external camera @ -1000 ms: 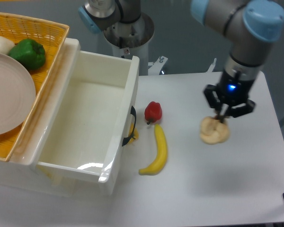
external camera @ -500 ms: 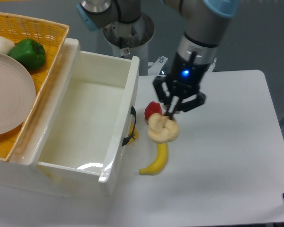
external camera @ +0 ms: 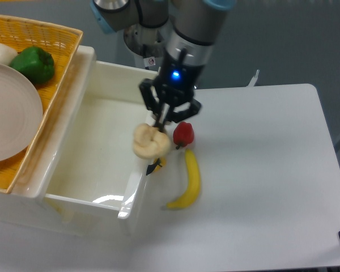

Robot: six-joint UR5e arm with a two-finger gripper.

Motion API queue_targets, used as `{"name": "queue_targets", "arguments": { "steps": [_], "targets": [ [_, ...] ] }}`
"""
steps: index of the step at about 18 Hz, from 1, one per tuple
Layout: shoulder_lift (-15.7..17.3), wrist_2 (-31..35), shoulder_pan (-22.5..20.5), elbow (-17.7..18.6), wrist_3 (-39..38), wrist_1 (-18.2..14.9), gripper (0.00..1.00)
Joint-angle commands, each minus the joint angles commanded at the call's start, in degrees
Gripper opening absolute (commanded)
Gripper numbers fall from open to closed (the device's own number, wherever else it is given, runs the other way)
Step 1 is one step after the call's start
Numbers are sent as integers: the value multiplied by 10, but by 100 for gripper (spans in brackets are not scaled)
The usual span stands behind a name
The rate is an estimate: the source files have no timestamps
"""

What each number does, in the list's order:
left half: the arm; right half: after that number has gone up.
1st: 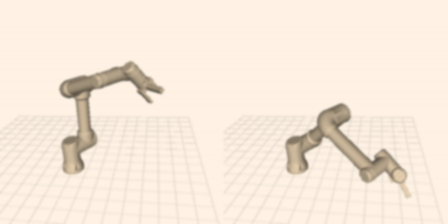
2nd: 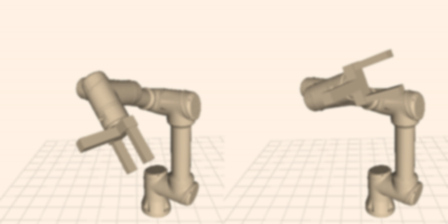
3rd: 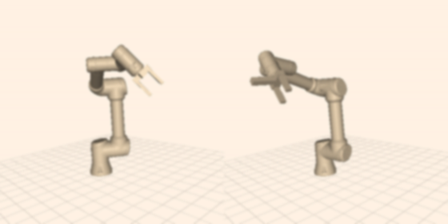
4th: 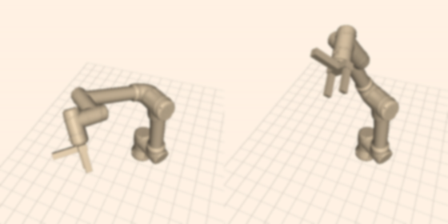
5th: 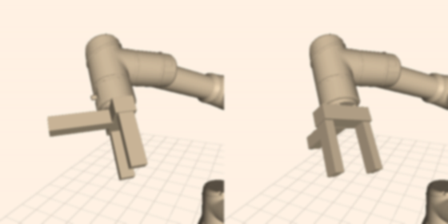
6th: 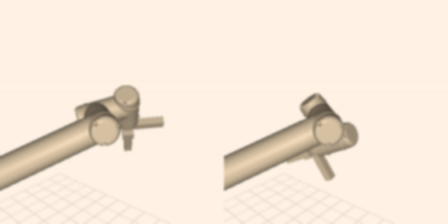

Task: Place the round bread in the upper white drawer
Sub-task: 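Carry the bread bun over the white drawer and lower it inside, then open the gripper to release the bun in the drawer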

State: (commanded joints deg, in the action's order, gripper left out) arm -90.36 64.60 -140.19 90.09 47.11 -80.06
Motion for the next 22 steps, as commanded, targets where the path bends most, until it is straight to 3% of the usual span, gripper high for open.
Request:
{"name": "queue_targets", "arguments": {
  "steps": [6, 7, 8, 9, 10, 11, 22],
  "targets": [
    [-10, 26, 54, 11, -60, 8, 0],
    [-17, 34, 61, 11, -61, 8, 5],
    [-20, 37, 68, 11, -59, 9, 17],
    [-22, 37, 69, 11, -56, 9, 34],
    [-25, 37, 70, 11, -55, 9, 58],
    [-28, 37, 73, 11, -55, 10, 100],
    [-33, 36, 76, 3, -65, 5, 100]
  ]
}}
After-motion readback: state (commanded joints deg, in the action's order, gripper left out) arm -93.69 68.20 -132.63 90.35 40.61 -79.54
